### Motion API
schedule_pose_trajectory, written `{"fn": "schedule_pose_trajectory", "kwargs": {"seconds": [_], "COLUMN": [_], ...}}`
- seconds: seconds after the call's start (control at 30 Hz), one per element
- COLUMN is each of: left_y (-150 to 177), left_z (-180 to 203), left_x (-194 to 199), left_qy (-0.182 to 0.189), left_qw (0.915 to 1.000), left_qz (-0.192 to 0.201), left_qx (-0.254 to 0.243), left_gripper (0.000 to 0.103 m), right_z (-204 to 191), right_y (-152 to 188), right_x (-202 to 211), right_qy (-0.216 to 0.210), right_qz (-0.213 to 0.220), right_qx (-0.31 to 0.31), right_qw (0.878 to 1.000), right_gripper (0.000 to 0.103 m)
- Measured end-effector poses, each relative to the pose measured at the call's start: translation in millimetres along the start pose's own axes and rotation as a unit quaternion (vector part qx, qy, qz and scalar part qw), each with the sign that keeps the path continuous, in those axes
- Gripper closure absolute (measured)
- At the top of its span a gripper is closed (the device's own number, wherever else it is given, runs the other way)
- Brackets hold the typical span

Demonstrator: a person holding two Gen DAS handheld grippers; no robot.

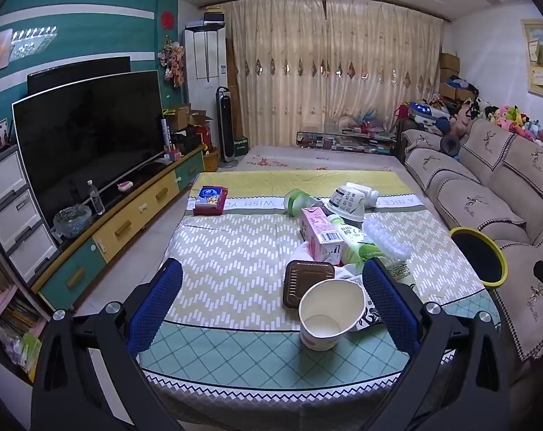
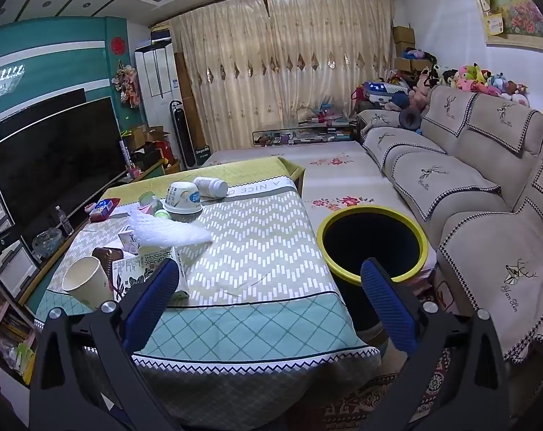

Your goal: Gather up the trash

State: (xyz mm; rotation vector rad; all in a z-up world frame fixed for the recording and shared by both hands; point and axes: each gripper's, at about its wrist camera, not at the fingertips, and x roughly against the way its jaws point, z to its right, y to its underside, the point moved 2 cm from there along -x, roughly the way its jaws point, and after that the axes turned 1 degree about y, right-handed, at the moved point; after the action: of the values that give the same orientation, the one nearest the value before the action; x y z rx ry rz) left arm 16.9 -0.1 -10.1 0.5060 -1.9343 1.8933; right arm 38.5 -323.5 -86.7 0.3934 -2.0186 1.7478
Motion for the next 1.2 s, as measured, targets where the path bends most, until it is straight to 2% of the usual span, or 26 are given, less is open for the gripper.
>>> {"fn": "schedule_pose_trajectory", "kwargs": {"seconds": [0.5, 1.2], "left_y": [-8, -1], "left_z": [0, 10], "left_x": [3, 1], "left_qy": [0.011, 0.019], "left_qw": [0.9999, 0.9997], "left_qz": [-0.004, -0.007], "left_qx": [-0.001, -0.012], "left_gripper": [0.004, 0.004], "right_z": [4, 2], "right_y": [4, 2], "right_x": [-4, -6], "right_qy": [0.000, 0.002], "right_qz": [-0.004, -0.006], "right_qx": [-0.005, -0.004], "right_qw": [1.000, 1.000], "right_gripper": [0.006, 0.006]}}
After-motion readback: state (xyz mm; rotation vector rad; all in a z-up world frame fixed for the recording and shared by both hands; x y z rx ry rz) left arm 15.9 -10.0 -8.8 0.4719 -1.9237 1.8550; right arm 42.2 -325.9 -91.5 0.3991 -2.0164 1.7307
